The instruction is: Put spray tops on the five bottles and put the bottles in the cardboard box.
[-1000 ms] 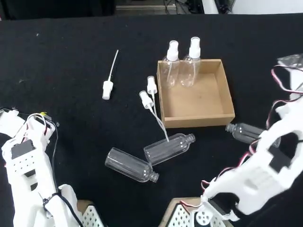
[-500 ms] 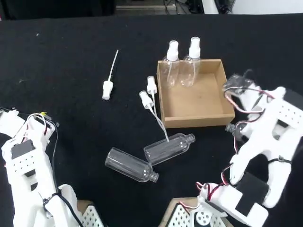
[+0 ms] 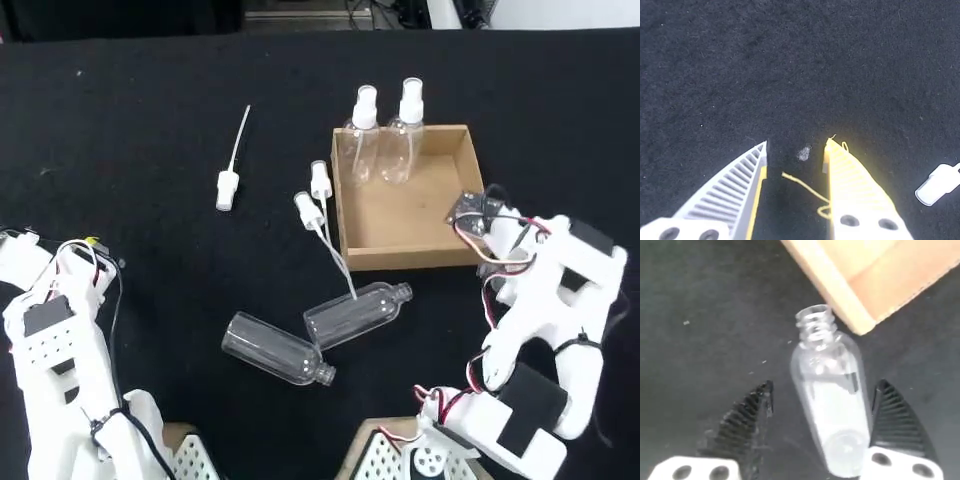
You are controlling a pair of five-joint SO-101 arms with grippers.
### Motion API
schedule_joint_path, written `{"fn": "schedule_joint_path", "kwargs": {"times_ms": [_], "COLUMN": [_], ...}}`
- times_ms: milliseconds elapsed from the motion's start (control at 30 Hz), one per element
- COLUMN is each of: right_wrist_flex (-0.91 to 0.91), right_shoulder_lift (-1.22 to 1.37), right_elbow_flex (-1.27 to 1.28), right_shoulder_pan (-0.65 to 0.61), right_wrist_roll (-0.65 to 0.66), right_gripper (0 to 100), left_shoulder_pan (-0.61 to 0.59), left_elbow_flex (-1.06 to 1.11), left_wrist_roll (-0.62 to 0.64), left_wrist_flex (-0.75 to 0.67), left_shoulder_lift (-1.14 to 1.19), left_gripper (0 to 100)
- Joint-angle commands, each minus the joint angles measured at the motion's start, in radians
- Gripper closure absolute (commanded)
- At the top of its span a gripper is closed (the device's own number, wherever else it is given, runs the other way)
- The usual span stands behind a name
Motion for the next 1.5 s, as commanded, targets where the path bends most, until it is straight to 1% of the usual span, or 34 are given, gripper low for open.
{"fn": "schedule_joint_path", "kwargs": {"times_ms": [0,233,367,433,533,600,667,733,800,900,1000,1067,1100,1167,1267,1367,1467], "right_wrist_flex": [-0.075,-0.126,-0.049,-0.009,0.006,0.008,0.011,0.011,0.005,0.002,0.005,0.008,0.017,0.071,0.230,0.379,0.474], "right_shoulder_lift": [-0.054,0.091,0.159,0.176,0.188,0.180,0.165,0.136,0.114,0.120,0.183,0.260,0.306,0.392,0.498,0.572,0.634], "right_elbow_flex": [0.019,-0.021,-0.113,-0.151,-0.174,-0.177,-0.182,-0.202,-0.226,-0.274,-0.320,-0.369,-0.401,-0.484,-0.638,-0.799,-0.938], "right_shoulder_pan": [0.018,0.025,0.043,0.044,0.044,0.049,0.074,0.106,0.158,0.233,0.287,0.293,0.285,0.269,0.252,0.242,0.242], "right_wrist_roll": [0.012,0.008,0.006,0.006,0.003,-0.025,-0.078,-0.147,-0.265,-0.508,-0.815,-0.930,-0.961,-1.002,-1.025,-1.026,-1.023], "right_gripper": [71.2,71.3,71.7,76.2,87.5,94.3,98.9,98.0,98.0,97.6,97.5,97.2,95.9,90.0,80.3,78.7,78.3], "left_shoulder_pan": [0.012,0.012,0.012,0.012,0.012,0.012,0.012,0.012,0.012,0.012,0.012,0.012,0.012,0.012,0.012,0.012,0.012], "left_elbow_flex": [-0.048,-0.048,-0.048,-0.048,-0.048,-0.048,-0.048,-0.048,-0.048,-0.048,-0.048,-0.048,-0.048,-0.048,-0.048,-0.048,-0.048], "left_wrist_roll": [0.003,0.003,0.003,0.003,0.003,0.003,0.003,0.003,0.003,0.003,0.003,0.003,0.003,0.003,0.003,0.003,0.003], "left_wrist_flex": [-0.023,-0.023,-0.023,-0.023,-0.023,-0.023,-0.023,-0.023,-0.023,-0.023,-0.023,-0.023,-0.023,-0.021,-0.021,-0.021,-0.021], "left_shoulder_lift": [-0.018,-0.018,-0.018,-0.018,-0.018,-0.018,-0.018,-0.018,-0.018,-0.018,-0.018,-0.018,-0.018,-0.017,-0.017,-0.018,-0.018], "left_gripper": [82,82,82,82,82,82,82,82,82,82,82,82,82,82,82,82,82]}}
